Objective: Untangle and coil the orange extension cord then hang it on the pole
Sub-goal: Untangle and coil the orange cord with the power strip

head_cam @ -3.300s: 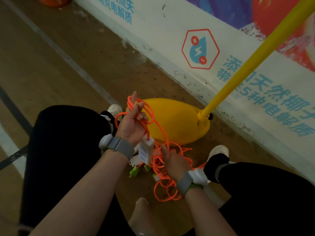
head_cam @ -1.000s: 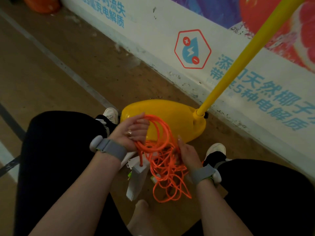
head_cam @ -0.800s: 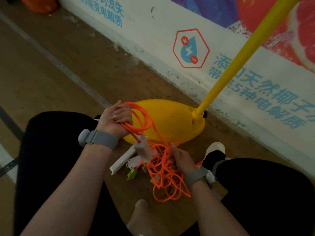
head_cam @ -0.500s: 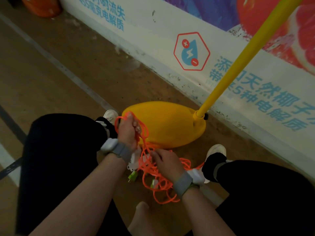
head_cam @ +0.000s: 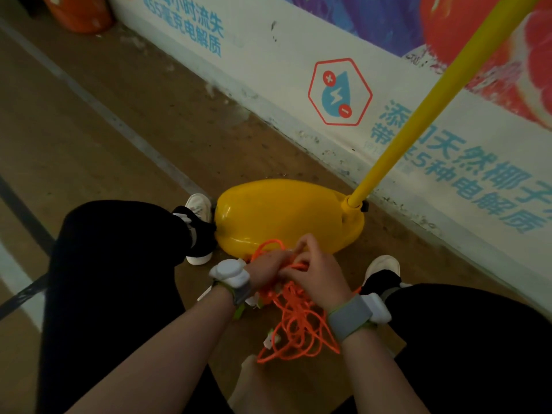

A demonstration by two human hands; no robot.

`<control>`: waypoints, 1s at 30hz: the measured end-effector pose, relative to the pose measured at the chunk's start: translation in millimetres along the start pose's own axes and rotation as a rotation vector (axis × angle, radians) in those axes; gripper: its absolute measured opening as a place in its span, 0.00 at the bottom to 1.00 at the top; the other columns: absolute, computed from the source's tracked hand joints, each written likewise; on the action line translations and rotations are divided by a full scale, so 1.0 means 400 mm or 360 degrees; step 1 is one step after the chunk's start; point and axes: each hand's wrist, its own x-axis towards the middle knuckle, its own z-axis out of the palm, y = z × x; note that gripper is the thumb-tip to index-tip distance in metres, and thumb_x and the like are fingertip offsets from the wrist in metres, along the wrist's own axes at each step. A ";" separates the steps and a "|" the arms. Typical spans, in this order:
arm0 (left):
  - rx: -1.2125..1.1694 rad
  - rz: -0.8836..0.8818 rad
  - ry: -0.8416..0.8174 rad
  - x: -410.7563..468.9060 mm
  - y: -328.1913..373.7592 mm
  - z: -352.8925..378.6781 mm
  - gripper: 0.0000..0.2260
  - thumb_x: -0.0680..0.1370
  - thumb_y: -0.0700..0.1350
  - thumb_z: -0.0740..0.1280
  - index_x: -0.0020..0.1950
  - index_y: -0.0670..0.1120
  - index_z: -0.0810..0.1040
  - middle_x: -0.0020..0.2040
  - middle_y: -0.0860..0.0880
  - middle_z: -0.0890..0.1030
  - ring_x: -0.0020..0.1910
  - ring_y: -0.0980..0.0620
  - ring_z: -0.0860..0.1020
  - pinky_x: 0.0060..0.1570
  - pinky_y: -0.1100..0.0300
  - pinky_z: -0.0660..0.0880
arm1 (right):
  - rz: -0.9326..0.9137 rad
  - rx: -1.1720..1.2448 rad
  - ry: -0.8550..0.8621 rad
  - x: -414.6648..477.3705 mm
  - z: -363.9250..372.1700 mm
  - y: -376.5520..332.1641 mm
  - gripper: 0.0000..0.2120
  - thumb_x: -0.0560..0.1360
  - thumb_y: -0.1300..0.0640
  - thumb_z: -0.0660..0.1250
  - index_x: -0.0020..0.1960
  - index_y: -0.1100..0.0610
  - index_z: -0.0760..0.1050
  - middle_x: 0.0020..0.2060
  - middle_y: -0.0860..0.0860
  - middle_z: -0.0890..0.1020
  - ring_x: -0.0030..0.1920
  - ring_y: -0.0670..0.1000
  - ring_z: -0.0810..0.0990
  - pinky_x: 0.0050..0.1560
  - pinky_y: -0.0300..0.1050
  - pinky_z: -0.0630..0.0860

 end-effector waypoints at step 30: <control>-0.2467 0.0215 -0.0561 -0.015 0.053 -0.126 0.14 0.79 0.50 0.62 0.37 0.43 0.71 0.20 0.52 0.67 0.14 0.58 0.61 0.15 0.66 0.62 | 0.0590 0.0383 -0.0305 0.024 0.034 0.107 0.26 0.80 0.45 0.56 0.28 0.56 0.73 0.23 0.52 0.75 0.20 0.42 0.73 0.30 0.37 0.70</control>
